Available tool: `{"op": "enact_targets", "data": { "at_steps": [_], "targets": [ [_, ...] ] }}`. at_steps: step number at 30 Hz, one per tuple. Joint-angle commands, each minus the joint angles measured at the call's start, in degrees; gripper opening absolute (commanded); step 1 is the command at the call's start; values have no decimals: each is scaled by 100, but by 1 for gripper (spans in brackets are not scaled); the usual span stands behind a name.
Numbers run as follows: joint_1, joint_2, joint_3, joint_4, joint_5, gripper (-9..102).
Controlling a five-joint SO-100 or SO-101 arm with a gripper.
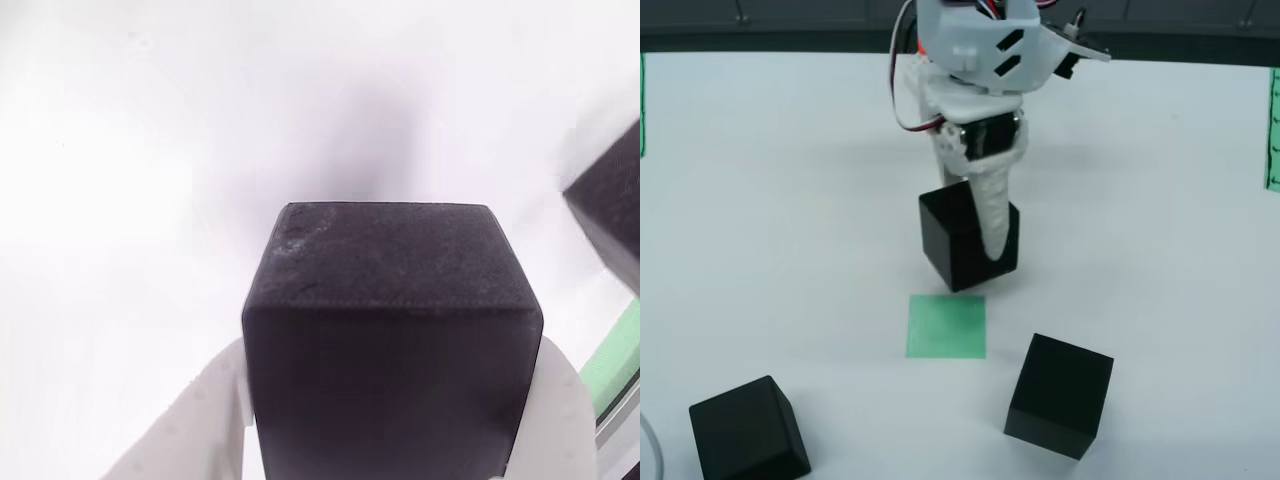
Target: Stack 3 Blocks on the chosen place.
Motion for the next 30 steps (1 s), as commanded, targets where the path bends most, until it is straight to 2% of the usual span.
{"op": "enact_targets", "data": {
  "at_steps": [1, 9, 15, 30],
  "targets": [
    [211, -422, -642, -53, 334, 19],
    [167, -1740, -1872, 352, 1696, 19],
    [149, -2329, -2294, 527, 2224, 19],
    [220, -3041, -3103, 738, 2259, 19]
  ]
}}
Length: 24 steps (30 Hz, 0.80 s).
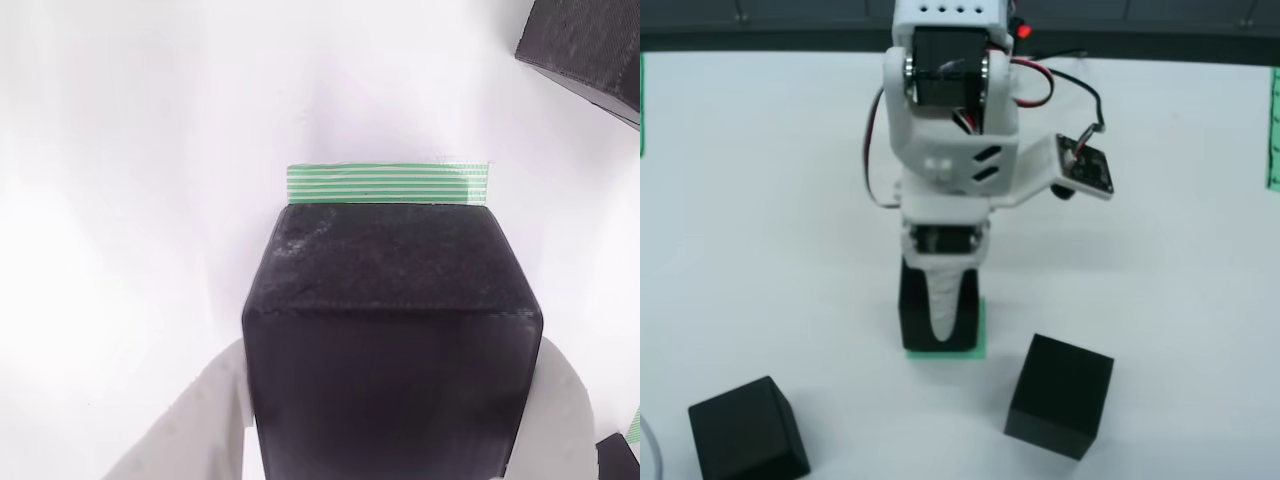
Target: Stack 3 Blocks on the chosen place.
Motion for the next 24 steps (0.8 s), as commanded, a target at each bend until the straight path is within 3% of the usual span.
{"op": "enact_targets", "data": {
  "at_steps": [1, 16, 24],
  "targets": [
    [53, -18, -334, 35, 44, 19],
    [18, -176, -352, 123, -44, 24],
    [18, -176, -352, 158, -79, 36]
  ]
}}
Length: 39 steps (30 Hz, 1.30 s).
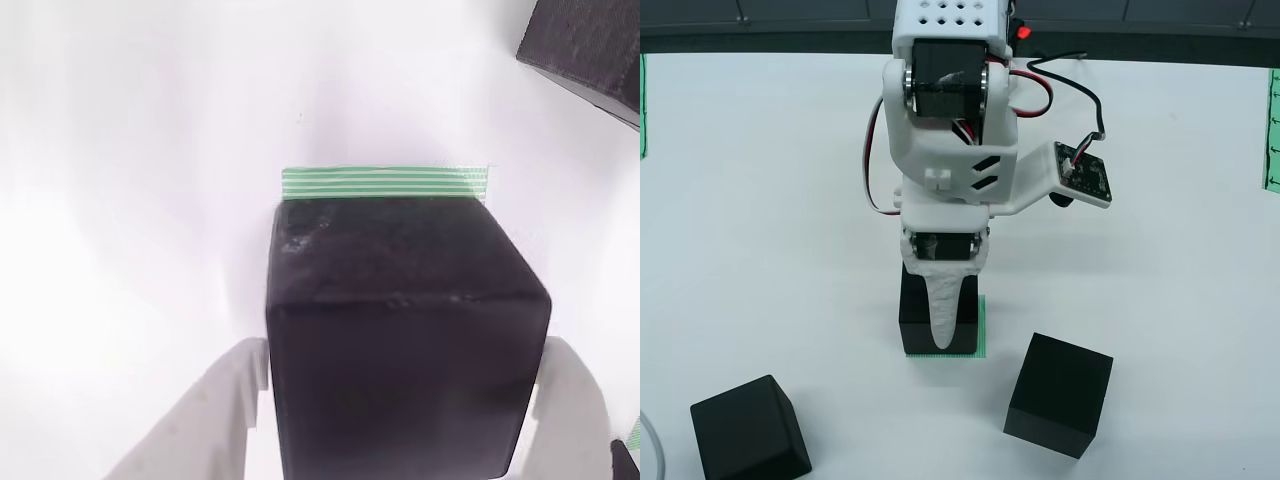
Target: Stack 3 Blocks on the chosen place.
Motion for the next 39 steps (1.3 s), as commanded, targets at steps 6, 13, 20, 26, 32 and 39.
{"op": "enact_targets", "data": {
  "at_steps": [6, 13, 20, 26, 32, 39],
  "targets": [
    [0, 44, -193, 158, -123, 36],
    [9, 835, 18, 255, -457, 36],
    [-123, 1863, 202, 378, -765, 36],
    [-773, 1705, -193, 343, -26, 36],
    [-1213, 932, -1134, 132, 1450, 35],
    [-1213, -88, -1995, -44, 2171, 35]
  ]
}}
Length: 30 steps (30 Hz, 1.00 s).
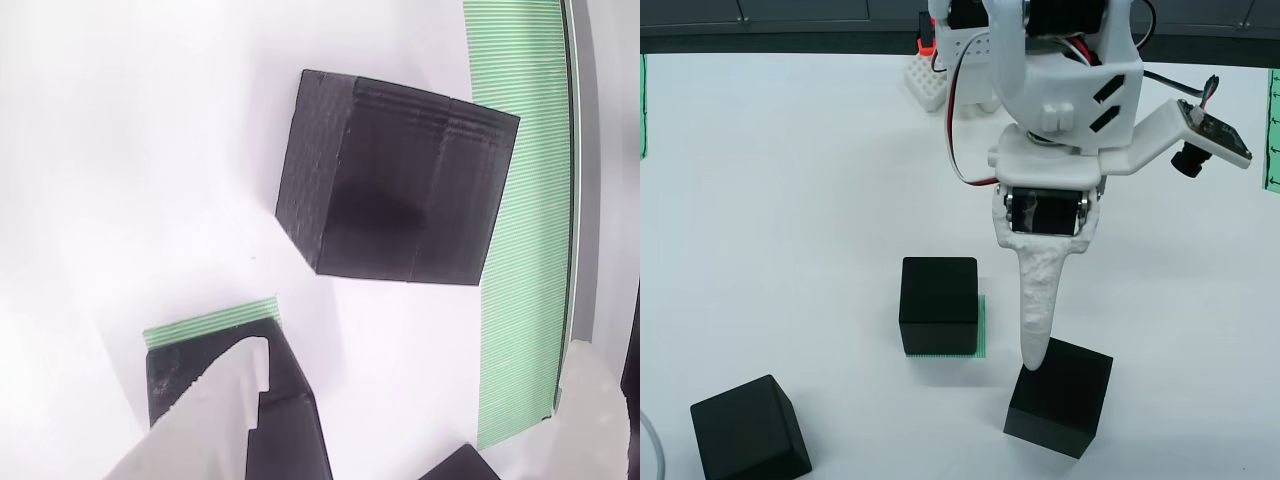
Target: Stack 3 Blocks on the chosen place.
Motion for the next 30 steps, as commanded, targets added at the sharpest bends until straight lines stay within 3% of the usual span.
{"op": "enact_targets", "data": {
  "at_steps": [1, 30],
  "targets": [
    [-18, -281, -510, -79, 176, 35],
    [44, -1784, -1485, -246, 976, 35]
  ]
}}
